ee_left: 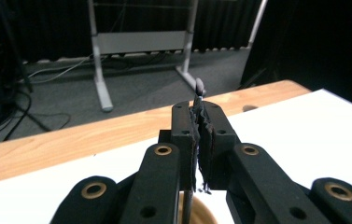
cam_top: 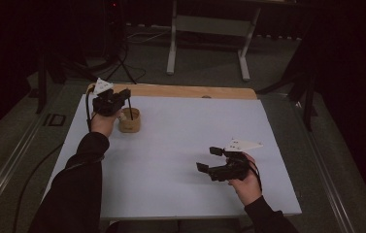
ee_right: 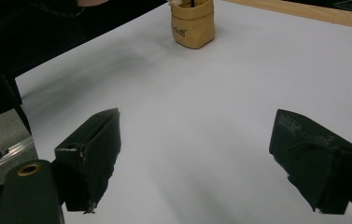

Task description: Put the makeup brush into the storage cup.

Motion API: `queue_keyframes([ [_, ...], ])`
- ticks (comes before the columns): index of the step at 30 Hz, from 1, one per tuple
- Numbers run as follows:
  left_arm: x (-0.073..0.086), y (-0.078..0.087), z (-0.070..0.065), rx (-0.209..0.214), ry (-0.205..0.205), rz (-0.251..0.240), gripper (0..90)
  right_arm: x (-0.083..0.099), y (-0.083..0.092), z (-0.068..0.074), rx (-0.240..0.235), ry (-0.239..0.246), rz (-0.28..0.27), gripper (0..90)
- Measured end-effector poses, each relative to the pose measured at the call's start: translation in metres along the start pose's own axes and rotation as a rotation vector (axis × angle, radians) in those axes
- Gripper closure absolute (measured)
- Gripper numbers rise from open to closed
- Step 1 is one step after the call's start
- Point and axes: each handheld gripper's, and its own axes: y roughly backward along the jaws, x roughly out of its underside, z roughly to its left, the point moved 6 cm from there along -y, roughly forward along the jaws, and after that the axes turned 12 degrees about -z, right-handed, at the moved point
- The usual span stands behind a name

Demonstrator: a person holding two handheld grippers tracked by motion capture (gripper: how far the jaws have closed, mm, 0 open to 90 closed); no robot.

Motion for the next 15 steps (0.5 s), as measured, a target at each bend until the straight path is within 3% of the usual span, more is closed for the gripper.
queue_keyframes([
  [7,0.014,-0.002,0.001,-0.012,0.016,0.056,84.9,0.001,0.000,0.000,0.001,0.001,0.004,16.4],
  [15,0.018,-0.004,0.001,-0.020,0.020,0.089,84.9,0.001,0.000,-0.002,0.005,-0.002,-0.001,16.5],
])
